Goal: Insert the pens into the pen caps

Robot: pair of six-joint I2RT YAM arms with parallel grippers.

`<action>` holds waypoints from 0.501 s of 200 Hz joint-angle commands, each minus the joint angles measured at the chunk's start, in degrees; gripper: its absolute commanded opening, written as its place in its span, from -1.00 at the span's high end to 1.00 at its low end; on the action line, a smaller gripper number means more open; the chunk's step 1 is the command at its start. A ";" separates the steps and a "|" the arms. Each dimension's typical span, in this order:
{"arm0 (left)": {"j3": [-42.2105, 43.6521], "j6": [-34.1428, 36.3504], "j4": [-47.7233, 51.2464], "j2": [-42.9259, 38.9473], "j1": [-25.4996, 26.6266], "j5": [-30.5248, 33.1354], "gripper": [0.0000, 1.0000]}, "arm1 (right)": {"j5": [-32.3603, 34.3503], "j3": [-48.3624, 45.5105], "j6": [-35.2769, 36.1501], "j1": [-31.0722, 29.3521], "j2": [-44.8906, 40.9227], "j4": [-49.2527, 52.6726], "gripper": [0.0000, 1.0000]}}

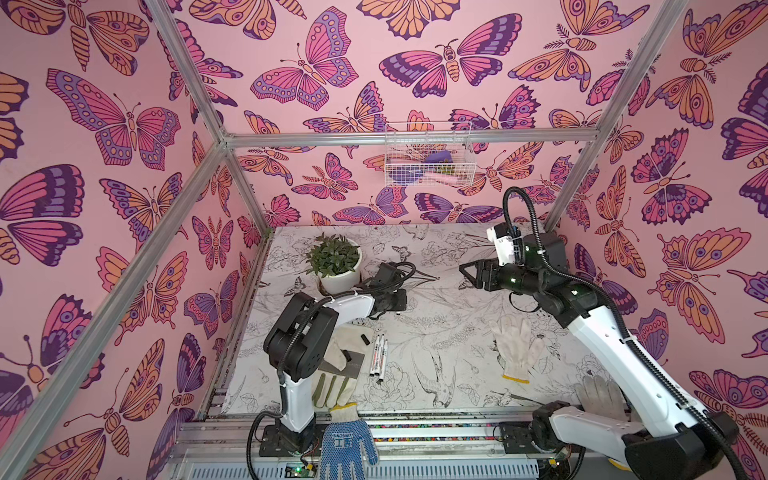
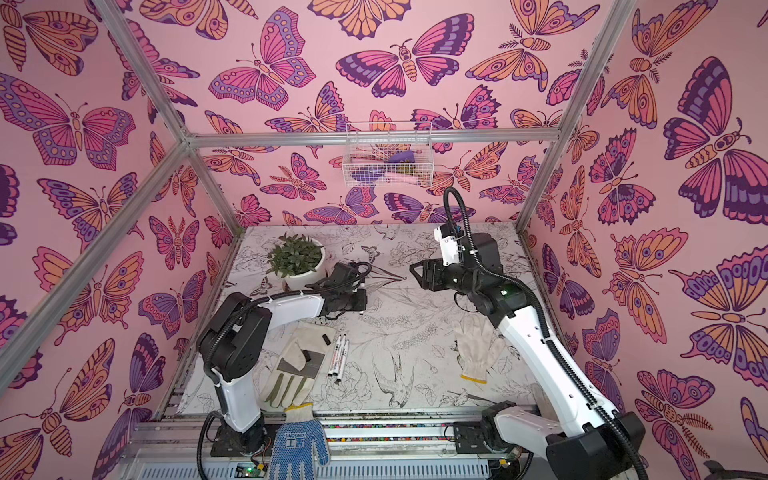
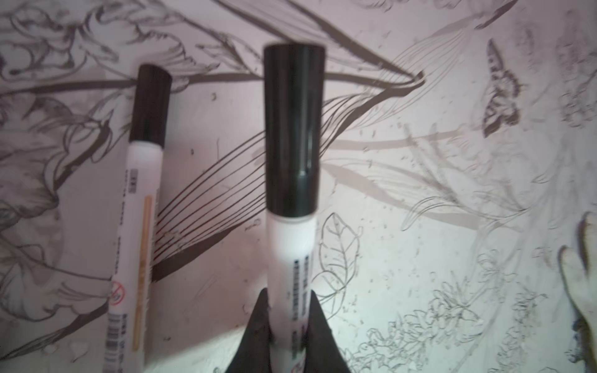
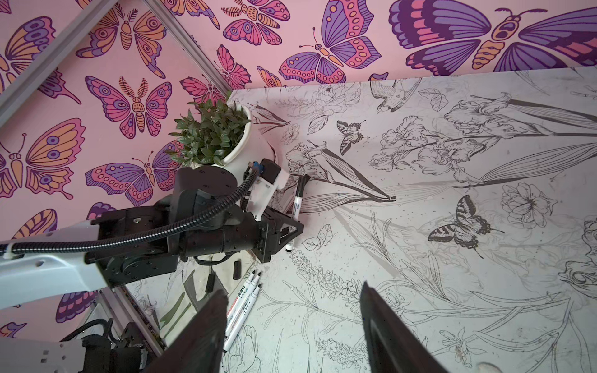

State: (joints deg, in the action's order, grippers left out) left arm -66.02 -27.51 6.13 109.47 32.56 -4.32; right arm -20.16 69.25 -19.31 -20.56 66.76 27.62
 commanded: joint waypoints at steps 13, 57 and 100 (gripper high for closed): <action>-2.79 -0.18 6.61 2.97 -0.56 2.38 1.00 | 0.73 -0.47 0.65 0.16 -0.17 0.71 -0.33; -6.57 -0.33 10.81 6.00 -0.70 3.43 0.63 | 1.18 -0.70 1.42 0.15 -0.66 1.08 -0.31; -7.40 -1.61 12.30 6.81 -0.83 5.17 0.39 | 1.37 -0.57 2.22 0.10 -1.28 1.59 -0.28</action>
State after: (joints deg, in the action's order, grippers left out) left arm -73.21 -28.01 13.78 114.41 32.40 -1.85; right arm -19.46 68.93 -18.79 -20.56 66.67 27.88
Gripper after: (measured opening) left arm 0.290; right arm 0.641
